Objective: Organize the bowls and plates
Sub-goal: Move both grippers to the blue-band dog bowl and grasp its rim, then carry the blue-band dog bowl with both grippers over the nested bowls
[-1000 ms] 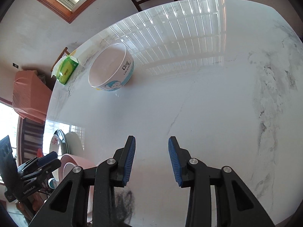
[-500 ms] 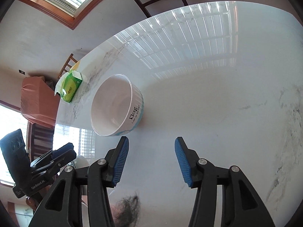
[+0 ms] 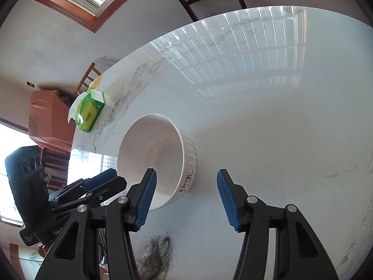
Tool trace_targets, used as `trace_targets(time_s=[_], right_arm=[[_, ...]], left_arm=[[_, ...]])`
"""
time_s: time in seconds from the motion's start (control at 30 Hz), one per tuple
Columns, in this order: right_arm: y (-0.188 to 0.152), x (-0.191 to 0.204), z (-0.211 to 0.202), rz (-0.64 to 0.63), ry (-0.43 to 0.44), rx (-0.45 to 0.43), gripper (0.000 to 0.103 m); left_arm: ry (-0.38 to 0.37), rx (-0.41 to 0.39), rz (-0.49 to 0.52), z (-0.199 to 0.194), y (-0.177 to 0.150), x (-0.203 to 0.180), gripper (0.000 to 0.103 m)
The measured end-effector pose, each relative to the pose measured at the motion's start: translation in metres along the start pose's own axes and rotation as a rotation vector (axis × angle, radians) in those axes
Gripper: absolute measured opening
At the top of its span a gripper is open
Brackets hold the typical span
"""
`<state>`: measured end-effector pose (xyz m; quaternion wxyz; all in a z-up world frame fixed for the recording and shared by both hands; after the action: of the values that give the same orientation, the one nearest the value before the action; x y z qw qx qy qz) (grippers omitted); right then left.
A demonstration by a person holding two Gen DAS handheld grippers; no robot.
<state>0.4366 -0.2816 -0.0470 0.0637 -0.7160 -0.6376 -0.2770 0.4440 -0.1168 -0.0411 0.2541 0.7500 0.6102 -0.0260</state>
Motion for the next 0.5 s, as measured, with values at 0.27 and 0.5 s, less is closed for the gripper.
trace_targets(time_s=[0.27,0.5], right_arm=[[-0.001,0.004,0.023,-0.043,-0.049,0.046,0.028],[-0.004,0.008,0.025,-0.084,-0.077,0.039,0.016]], left_arm=[[0.008,0.036,-0.066,0.025,0.005,0.007,0.042],[0.120,0.033,-0.043,0.034,-0.002,0.002,0.017]])
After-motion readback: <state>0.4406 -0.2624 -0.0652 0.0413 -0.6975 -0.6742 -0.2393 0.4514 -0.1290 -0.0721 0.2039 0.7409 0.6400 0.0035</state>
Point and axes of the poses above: each gripper's, at about its wrist camera, not at the fingertips, and z roughly the way its jaws point, x to its left, y to its top, the point moved 6 cm from there along z, roughly the way its jaws point, and after that the axes turned 2 degrees about -y, right-handed, at the moved point
